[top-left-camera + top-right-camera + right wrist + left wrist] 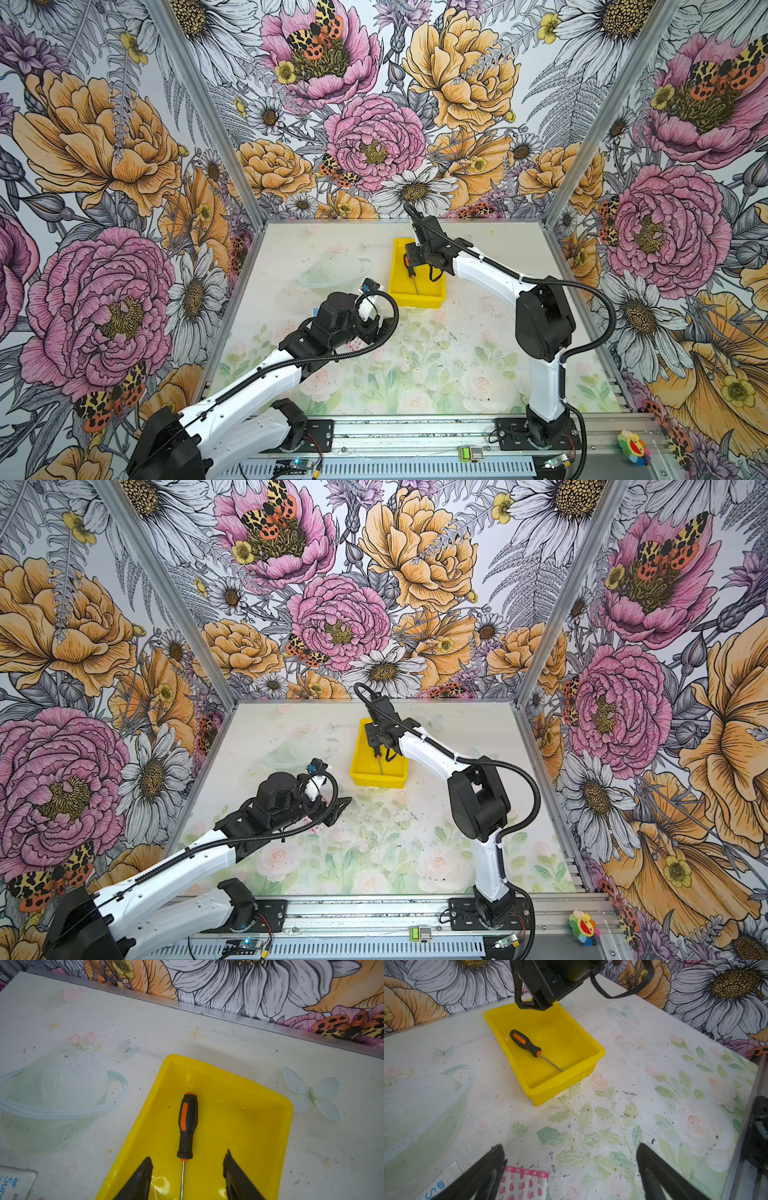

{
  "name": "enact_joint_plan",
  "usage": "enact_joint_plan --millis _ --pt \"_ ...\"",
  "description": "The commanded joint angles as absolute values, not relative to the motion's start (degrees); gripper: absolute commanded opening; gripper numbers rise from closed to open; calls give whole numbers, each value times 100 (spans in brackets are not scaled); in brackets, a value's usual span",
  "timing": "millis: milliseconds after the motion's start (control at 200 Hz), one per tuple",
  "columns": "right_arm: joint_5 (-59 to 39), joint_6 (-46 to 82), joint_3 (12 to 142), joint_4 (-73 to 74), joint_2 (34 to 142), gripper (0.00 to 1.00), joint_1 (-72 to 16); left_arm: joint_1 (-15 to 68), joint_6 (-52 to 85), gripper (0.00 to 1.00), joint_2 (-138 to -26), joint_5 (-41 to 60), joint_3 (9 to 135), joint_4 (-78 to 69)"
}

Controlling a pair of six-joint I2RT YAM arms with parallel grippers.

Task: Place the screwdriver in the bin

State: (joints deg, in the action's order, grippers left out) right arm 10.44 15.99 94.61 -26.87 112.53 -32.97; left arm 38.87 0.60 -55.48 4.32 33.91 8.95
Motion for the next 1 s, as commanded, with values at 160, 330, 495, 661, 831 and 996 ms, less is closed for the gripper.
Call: enact_joint_plan --millis 160,330,495,661,831,996 --pt "1624 1599 8308 -2637 9982 67 -3428 3958 286 99 -5212 -26 3323 926" --pt "1631 1463 7464 -2527 9175 78 -3437 3943 667 99 -4762 -695 3158 1096" --pt "1600 1216 6644 -2518 8325 89 -3437 3923 1085 99 -4388 -1306 3146 1511" --pt "1799 1232 5783 -2498 7329 99 -3387 3778 1401 99 -4073 -1747 3110 1869" --pt "1769 1436 5048 -2462 6487 99 -3159 3640 1591 99 -3822 -2048 2978 1992" --pt "1980 1558 4241 -2091 5729 99 -2840 3465 1816 99 -3784 -2371 2714 1644"
